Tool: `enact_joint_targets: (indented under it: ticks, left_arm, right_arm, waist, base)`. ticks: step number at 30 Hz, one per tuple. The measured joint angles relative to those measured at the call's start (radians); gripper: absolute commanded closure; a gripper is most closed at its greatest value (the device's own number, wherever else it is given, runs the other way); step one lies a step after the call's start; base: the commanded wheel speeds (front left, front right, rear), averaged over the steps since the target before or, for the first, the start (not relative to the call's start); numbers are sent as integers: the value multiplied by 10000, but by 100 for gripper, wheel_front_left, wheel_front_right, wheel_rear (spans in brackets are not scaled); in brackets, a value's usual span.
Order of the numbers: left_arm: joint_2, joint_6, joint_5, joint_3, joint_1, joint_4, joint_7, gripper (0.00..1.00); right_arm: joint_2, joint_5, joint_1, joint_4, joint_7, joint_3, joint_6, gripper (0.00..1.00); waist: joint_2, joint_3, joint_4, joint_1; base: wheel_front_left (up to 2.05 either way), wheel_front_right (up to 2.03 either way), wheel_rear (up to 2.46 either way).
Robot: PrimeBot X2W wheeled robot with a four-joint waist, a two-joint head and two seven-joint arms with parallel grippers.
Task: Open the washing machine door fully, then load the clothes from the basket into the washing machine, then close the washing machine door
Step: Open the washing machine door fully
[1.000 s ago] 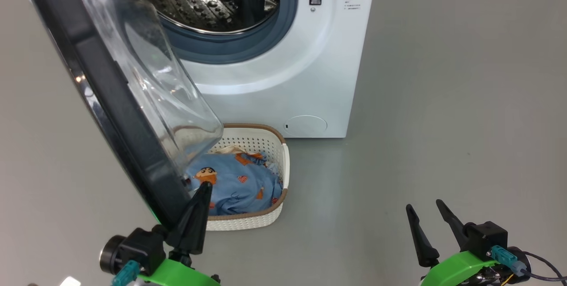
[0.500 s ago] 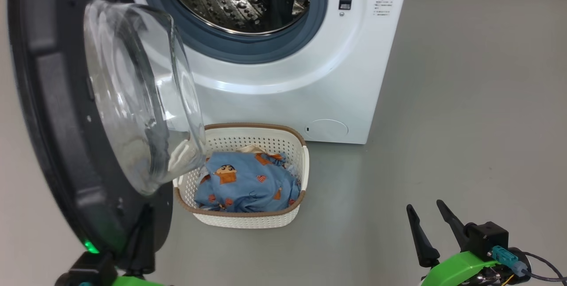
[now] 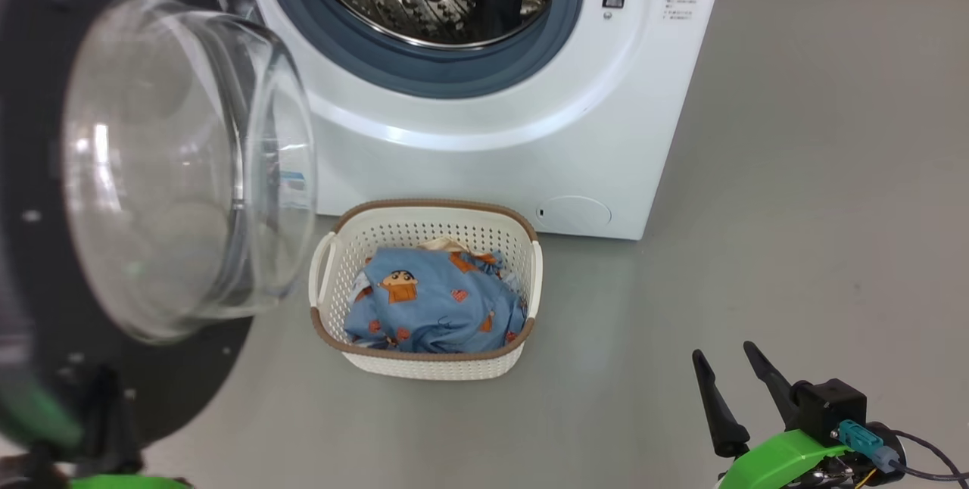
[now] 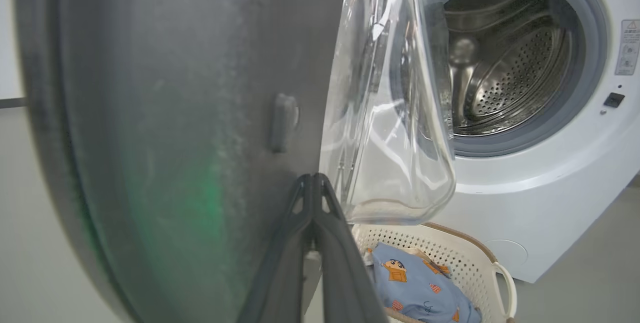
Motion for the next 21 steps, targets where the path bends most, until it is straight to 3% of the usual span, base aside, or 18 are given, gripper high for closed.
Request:
enact_joint_targets:
  ticks: [21]
  left_arm:
    - [1083,130,-272,2614,-2141,1952,15,100]
  right_arm:
    - [-12,-234,-481,-17,0,-19,0,0]
  waist:
    - [0,825,-129,0]
  base:
    - [0,0,0]
